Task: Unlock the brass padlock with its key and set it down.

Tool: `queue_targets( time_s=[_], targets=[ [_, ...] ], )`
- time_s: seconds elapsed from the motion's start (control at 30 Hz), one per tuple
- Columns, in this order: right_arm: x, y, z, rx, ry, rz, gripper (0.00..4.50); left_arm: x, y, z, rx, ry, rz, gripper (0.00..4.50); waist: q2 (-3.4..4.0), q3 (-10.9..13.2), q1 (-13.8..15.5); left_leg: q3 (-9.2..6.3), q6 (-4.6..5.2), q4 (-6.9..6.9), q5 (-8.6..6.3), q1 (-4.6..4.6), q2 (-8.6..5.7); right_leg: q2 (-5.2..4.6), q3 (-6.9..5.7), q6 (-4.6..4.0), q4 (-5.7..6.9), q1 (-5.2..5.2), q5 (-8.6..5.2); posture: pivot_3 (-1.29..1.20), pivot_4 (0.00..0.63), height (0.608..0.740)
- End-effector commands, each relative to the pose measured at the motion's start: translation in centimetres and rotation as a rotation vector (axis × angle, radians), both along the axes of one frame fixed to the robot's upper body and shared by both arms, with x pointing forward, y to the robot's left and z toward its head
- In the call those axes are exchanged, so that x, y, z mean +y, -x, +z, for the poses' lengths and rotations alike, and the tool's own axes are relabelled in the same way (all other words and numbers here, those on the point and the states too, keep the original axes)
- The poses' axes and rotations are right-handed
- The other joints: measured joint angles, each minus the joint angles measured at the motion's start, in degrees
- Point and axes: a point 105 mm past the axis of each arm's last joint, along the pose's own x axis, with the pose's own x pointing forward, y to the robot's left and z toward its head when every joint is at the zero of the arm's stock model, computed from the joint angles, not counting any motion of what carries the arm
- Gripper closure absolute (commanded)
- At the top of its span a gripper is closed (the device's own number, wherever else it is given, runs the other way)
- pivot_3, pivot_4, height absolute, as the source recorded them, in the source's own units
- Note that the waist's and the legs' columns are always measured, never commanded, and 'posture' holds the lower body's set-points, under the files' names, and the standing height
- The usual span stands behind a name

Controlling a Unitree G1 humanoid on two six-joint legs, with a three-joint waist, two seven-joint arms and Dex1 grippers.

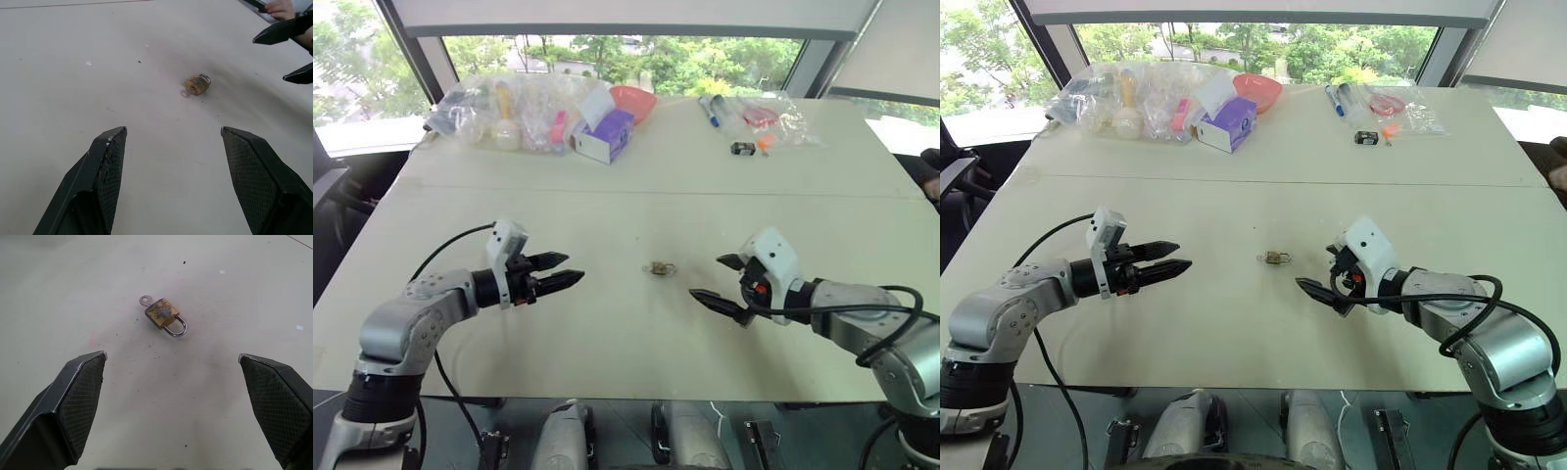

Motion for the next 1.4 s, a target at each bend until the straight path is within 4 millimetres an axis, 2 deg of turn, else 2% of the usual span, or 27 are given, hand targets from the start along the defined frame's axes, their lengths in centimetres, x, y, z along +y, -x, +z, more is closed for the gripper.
queue_targets(
  time_s=[0.03,0.33,0.5,0.7,0.77,0.9,1.03,1.2,1.4],
  targets=[
    [-0.1,-0.3,0.9,-0.047,0.028,0.01,0.0,0.1,-0.2,1.2,-0.048,0.006,0.01,1.34,0.0,0.0,0.0,0.0,0.0,0.0,0.0,0.0,0.0,0.0,0.0,0.0,0.0,0.0,0.0,0.0,0.15,0.734],
    [-0.2,-0.5,0.7,-0.054,0.059,0.01,0.0,-0.1,-0.8,1.6,-0.064,-0.003,0.02,1.34,0.0,0.0,0.0,0.0,-0.02,0.0,0.01,0.0,0.0,0.0,0.0,0.0,0.0,0.0,0.0,0.0,0.15,0.734],
    [0.1,-1.3,0.8,-0.049,0.062,0.017,0.0,-0.4,-1.1,2.2,-0.077,-0.03,-0.023,1.34,0.0,0.0,0.0,0.0,-0.03,0.0,0.02,0.0,-0.01,0.01,0.0,0.0,0.01,0.0,0.0,0.0,0.15,0.734],
    [3.0,-4.2,1.6,-0.003,0.087,0.099,0.0,1.1,-2.0,4.9,-0.145,-0.135,-0.132,1.34,0.02,0.0,-0.2,0.02,-0.05,-0.01,0.03,0.01,0.01,0.07,-0.01,-0.02,0.05,-0.06,0.0,0.0,0.15,0.734],
    [3.7,-4.9,1.5,0.007,0.12,0.139,0.0,1.1,-1.4,5.4,-0.139,-0.161,-0.205,1.34,0.02,0.0,-0.2,0.02,-0.13,-0.02,0.07,-0.01,0.01,0.07,-0.01,-0.02,0.03,-0.08,0.0,0.0,0.15,0.734],
    [4.9,-5.7,0.8,0.033,0.166,0.198,0.0,1.1,-0.3,5.4,-0.121,-0.209,-0.304,1.34,0.02,0.0,0.0,0.1,-0.19,-0.05,0.11,-0.15,0.0,0.02,-0.02,-0.01,-0.09,-0.15,0.0,0.0,0.15,0.734],
    [6.7,-5.7,-1.0,0.067,0.2,0.288,0.0,-0.1,0.0,5.7,-0.147,-0.176,-0.317,1.34,0.01,0.0,0.0,0.14,-0.18,0.02,0.1,-0.21,-0.02,-0.02,-0.02,0.0,-0.08,-0.18,0.0,0.0,0.15,0.734],
    [6.9,-6.6,-2.7,0.073,0.26,0.305,0.0,-1.2,1.1,5.1,-0.132,-0.144,-0.33,1.34,0.01,0.0,-0.2,0.13,-0.19,0.02,0.11,-0.2,-0.01,-0.01,-0.01,0.01,-0.05,-0.18,0.01,0.0,0.15,0.734],
    [5.6,-7.0,-4.4,0.07,0.368,0.317,0.0,-1.1,1.1,4.9,-0.127,-0.13,-0.289,1.34,0.02,0.0,-0.2,0.11,-0.22,0.02,0.12,-0.12,0.02,0.02,-0.02,0.01,0.03,-0.15,0.01,0.0,0.15,0.734]
  ],
)
